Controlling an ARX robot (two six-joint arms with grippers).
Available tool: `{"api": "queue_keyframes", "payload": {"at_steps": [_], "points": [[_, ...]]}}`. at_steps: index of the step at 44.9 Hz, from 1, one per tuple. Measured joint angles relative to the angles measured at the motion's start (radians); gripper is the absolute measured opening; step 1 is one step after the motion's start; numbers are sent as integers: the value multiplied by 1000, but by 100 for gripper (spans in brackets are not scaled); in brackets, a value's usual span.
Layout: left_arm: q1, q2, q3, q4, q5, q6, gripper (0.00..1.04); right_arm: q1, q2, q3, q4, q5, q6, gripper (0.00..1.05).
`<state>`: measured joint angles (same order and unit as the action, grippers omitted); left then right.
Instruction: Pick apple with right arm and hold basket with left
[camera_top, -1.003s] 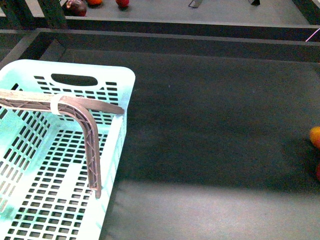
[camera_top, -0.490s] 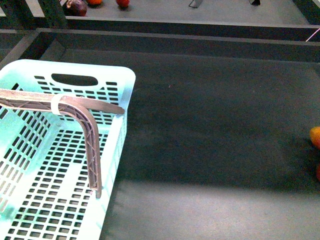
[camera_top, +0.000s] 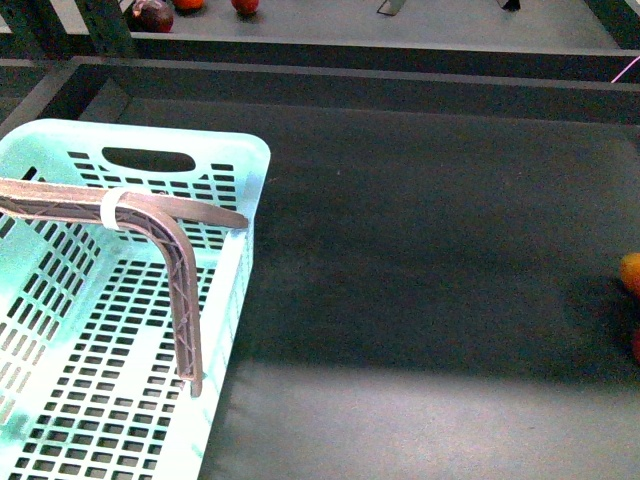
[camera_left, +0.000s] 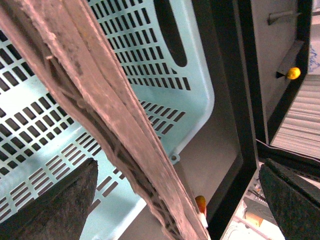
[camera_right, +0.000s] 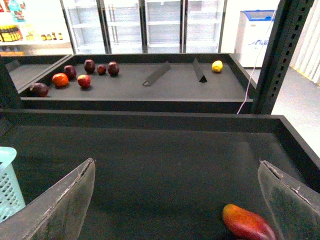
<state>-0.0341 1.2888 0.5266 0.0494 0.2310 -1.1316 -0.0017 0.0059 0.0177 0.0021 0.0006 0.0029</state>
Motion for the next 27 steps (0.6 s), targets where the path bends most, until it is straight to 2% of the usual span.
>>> {"api": "queue_keyframes", "payload": {"at_steps": [16,19,27], "points": [[18,185,68,50,-31,-63,98,0,0,0,0,0,0,96],[21,190,71,49,-34,-64,88,0,0,0,0,0,0,96],[23,220,73,34,-51,-69,45,0,0,0,0,0,0,96]]}}
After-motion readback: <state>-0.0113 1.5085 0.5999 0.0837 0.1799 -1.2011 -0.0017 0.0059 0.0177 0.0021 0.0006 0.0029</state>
